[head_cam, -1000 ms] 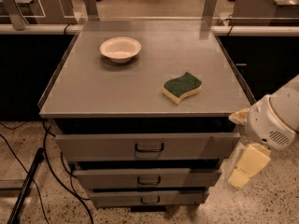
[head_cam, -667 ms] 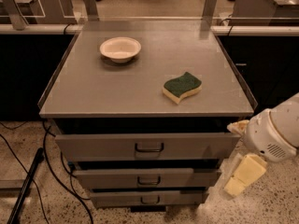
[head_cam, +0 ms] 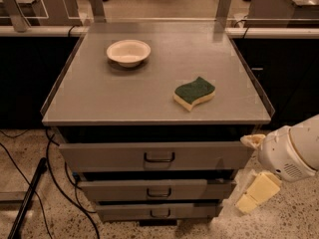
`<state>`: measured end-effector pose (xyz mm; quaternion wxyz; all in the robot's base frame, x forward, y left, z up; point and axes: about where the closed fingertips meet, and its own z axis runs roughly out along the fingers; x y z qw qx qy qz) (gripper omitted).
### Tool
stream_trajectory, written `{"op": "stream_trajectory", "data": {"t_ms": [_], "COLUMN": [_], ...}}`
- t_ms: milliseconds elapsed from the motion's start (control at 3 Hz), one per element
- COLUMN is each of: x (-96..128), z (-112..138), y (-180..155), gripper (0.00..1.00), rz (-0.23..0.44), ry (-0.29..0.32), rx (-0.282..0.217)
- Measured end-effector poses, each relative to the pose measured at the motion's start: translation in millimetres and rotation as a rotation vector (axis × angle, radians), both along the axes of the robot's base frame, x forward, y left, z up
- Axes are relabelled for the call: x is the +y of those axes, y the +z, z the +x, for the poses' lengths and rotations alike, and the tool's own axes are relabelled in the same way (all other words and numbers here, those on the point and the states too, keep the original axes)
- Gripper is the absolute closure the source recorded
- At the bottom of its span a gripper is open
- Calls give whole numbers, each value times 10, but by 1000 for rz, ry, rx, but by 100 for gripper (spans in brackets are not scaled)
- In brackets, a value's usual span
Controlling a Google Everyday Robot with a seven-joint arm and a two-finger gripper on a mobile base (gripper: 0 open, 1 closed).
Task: Open top drawer
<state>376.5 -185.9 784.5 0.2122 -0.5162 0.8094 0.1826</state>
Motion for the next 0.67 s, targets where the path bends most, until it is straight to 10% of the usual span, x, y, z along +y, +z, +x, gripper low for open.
{"op": "stream_trajectory", "data": {"t_ms": [667], "x": [-21], "z": [142], "y": [-274], "gripper": [0], "rz": [-28], "ry": [40], "rx": [-111]}}
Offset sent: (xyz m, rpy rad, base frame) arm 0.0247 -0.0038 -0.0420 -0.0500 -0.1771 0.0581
